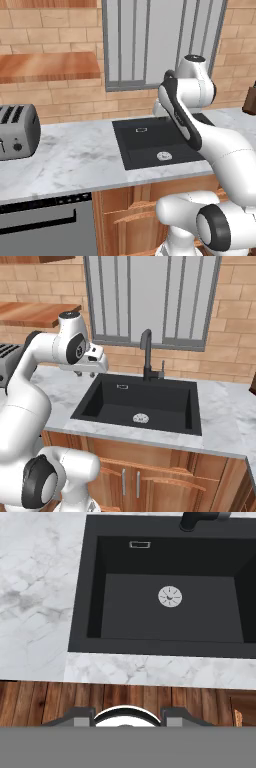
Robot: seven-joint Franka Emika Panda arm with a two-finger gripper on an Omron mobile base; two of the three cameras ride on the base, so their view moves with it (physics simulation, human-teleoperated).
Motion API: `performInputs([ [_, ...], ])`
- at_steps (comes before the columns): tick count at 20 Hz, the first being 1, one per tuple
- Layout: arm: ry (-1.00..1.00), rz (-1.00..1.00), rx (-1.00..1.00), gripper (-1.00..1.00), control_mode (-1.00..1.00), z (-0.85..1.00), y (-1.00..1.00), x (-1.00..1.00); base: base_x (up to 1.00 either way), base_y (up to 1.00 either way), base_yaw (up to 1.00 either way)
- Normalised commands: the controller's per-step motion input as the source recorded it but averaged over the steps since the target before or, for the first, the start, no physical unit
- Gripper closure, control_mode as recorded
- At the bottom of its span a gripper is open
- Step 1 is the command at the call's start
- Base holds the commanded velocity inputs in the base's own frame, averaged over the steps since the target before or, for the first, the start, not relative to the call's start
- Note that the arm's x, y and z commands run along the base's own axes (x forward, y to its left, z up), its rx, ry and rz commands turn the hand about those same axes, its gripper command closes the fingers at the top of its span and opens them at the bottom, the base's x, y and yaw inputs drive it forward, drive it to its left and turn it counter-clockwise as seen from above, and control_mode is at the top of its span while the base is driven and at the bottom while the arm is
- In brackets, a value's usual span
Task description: Open the dishwasher door and pull out the top rack.
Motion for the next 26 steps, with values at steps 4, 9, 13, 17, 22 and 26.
performInputs([
  [4, 0.0, 0.0, 0.0, -1.0, 1.0, 0.0, 0.0, 0.0, 0.0, 0.0, 0.0],
  [9, 0.0, 0.0, 0.0, -1.0, 1.0, 0.0, 0.0, 0.0, -0.01, 0.0, 0.01],
  [13, 0.0, 0.0, 0.0, -1.0, 1.0, 0.0, 0.0, 0.0, -0.16, 0.0, 0.28],
  [17, 0.0, 0.0, 0.0, -1.0, 1.0, 0.0, 0.0, 0.0, -0.06, 0.0, 0.47],
  [22, 0.0, 0.0, 0.0, -1.0, 1.0, 0.0, 0.0, 0.0, -0.02, -0.02, 0.5],
  [26, 0.0, 0.0, 0.0, -1.0, 1.0, 0.0, 0.0, 0.0, 0.0, -0.21, 0.44],
])
